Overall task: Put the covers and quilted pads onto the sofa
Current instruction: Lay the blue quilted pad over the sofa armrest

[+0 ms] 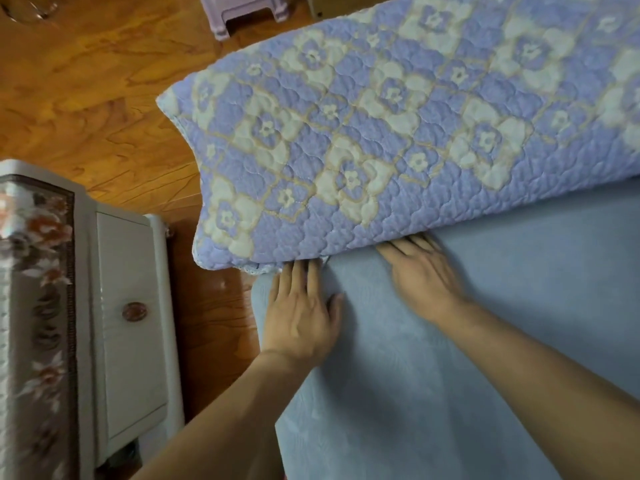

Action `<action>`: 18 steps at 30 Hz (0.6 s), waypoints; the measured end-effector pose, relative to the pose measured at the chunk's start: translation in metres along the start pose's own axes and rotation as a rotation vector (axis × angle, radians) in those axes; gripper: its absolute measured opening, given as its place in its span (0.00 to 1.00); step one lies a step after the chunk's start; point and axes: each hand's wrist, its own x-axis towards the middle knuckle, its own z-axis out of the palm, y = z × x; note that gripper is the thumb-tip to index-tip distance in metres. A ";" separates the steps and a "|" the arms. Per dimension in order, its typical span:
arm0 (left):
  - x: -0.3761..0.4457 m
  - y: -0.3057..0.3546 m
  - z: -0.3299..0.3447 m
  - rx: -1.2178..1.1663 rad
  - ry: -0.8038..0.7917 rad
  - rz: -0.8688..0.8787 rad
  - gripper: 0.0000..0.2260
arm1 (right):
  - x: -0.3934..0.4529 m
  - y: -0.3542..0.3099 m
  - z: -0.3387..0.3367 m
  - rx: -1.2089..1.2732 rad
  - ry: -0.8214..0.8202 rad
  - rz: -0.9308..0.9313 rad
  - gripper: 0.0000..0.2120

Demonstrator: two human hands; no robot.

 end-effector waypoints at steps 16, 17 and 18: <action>0.052 -0.035 -0.008 0.129 -0.197 0.073 0.23 | 0.064 -0.053 0.009 0.193 -0.271 0.284 0.33; 0.050 -0.029 -0.008 0.071 -0.293 -0.024 0.19 | 0.064 -0.053 0.009 0.157 -0.233 0.273 0.34; 0.055 -0.025 -0.008 0.053 -0.198 -0.024 0.18 | 0.061 -0.053 0.009 0.090 -0.189 0.263 0.35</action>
